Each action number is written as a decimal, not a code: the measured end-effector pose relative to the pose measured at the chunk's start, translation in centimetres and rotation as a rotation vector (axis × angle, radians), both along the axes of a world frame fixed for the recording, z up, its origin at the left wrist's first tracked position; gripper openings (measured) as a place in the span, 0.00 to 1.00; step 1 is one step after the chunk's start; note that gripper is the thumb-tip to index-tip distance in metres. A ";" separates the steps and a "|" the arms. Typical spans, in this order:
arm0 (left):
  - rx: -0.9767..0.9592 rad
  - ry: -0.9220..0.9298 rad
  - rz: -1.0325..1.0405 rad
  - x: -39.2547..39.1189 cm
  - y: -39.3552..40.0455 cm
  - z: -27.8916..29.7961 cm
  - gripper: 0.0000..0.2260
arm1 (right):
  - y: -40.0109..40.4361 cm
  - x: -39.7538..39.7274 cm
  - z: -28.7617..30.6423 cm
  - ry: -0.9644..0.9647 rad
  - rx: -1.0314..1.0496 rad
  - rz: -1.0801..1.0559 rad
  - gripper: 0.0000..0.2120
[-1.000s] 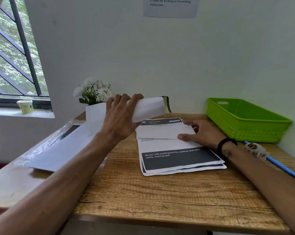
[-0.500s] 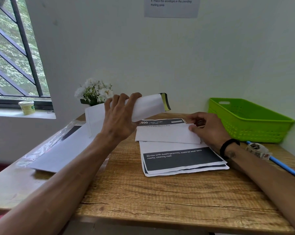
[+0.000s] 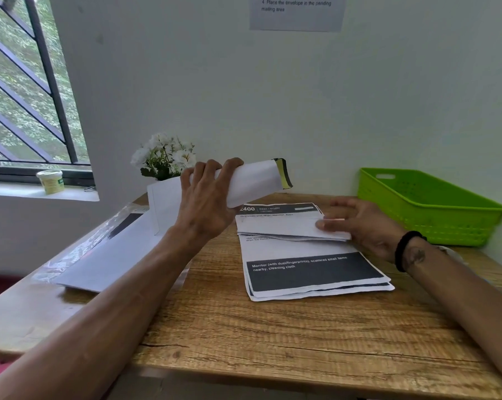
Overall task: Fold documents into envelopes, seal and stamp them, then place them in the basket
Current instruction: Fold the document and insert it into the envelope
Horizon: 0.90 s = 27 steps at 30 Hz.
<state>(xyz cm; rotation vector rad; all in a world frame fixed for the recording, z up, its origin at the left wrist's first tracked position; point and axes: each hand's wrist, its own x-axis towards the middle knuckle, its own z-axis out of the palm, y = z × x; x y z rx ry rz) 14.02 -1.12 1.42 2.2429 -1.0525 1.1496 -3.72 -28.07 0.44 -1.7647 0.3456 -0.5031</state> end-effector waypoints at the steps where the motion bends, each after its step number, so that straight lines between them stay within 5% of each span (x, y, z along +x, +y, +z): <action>1: 0.001 0.002 -0.001 0.0 0.0 0.0 0.39 | 0.3 0.0 -0.1 0.054 -0.081 0.022 0.31; 12: 0.000 0.016 0.019 0.1 0.1 0.1 0.38 | 0.3 -0.7 1.9 -0.239 -0.261 -0.236 0.10; 16: -0.026 0.005 0.040 0.2 0.3 0.1 0.37 | -0.3 -0.6 2.1 -0.351 -0.274 -0.385 0.09; 27: -0.072 0.010 0.100 0.5 0.6 0.1 0.38 | -1.7 -0.5 3.0 -0.514 0.161 -0.505 0.12</action>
